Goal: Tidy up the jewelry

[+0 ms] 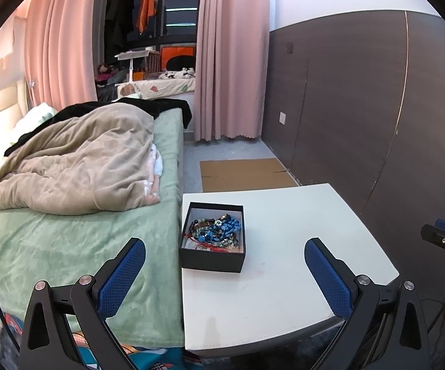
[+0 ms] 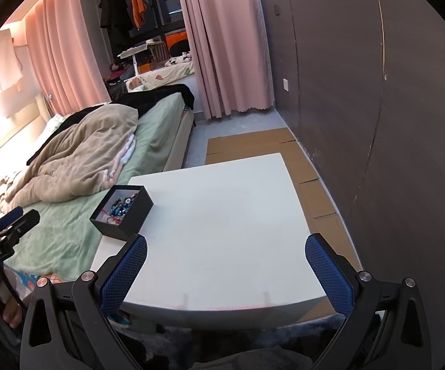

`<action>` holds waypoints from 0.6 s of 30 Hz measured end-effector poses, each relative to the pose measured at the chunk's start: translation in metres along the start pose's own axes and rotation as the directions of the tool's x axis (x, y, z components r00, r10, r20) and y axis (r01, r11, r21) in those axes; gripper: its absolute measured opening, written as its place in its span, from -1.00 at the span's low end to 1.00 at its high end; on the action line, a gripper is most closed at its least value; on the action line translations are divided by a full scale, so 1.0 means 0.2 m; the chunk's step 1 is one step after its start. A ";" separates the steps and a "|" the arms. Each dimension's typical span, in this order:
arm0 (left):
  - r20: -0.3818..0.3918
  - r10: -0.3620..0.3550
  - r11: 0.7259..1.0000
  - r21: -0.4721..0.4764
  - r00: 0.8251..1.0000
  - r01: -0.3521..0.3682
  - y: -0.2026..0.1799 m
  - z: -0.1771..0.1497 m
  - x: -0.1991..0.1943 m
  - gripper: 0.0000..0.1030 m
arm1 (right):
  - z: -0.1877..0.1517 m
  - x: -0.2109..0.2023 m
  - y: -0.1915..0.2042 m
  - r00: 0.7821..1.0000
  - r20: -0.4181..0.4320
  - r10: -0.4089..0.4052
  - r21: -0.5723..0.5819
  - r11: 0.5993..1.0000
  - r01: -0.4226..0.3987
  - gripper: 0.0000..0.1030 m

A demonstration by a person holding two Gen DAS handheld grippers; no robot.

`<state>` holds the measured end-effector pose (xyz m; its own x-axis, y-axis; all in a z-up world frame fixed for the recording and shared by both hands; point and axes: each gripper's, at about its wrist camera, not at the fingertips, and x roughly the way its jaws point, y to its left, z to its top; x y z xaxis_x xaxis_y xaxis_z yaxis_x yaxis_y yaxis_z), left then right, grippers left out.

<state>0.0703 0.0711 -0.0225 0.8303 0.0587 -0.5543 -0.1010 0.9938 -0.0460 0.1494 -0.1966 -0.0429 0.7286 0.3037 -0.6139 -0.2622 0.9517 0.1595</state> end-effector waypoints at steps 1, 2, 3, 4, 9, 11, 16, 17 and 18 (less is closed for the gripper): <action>-0.002 0.000 1.000 -0.003 1.000 0.000 0.00 0.00 0.00 1.00 | 0.00 0.00 0.00 1.000 0.001 0.000 -0.001 1.000 0.000 1.00; -0.003 0.002 1.000 -0.006 1.000 -0.002 0.00 0.00 0.00 1.00 | 0.00 0.00 0.00 1.000 0.001 0.001 -0.001 1.000 -0.001 1.00; -0.005 0.002 1.000 -0.011 1.000 -0.002 0.01 0.00 0.00 1.00 | 0.00 0.00 0.00 1.000 0.000 0.000 0.000 1.000 0.000 1.00; -0.006 0.000 1.000 -0.014 1.000 0.000 0.01 0.00 0.00 1.00 | 0.00 0.00 0.00 1.000 -0.001 -0.001 -0.001 1.000 0.001 1.00; -0.013 -0.003 1.000 -0.019 1.000 0.003 0.02 0.00 0.01 1.00 | -0.01 0.01 0.01 1.000 -0.007 -0.002 0.001 1.000 0.002 1.00; -0.013 -0.002 1.000 -0.018 1.000 0.002 0.01 0.00 0.01 1.00 | -0.01 0.00 0.01 1.000 -0.008 0.001 0.004 1.000 -0.001 1.00; -0.019 -0.002 1.000 -0.013 1.000 0.002 0.02 0.00 0.02 1.00 | -0.02 0.01 0.02 1.000 -0.011 -0.001 0.014 1.000 0.002 1.00; -0.019 -0.003 1.000 -0.013 1.000 0.002 0.02 0.00 0.02 1.00 | -0.02 0.01 0.01 1.000 -0.012 -0.001 0.013 1.000 0.001 1.00; -0.019 -0.003 1.000 -0.014 1.000 0.003 0.02 0.00 0.03 1.00 | -0.02 0.01 0.02 1.000 -0.013 -0.002 0.012 1.000 0.002 1.00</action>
<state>0.0744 0.0760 -0.0248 0.8201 0.0535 -0.5697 -0.1062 0.9926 -0.0596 0.1477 -0.1928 -0.0473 0.7206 0.3015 -0.6243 -0.2532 0.9527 0.1678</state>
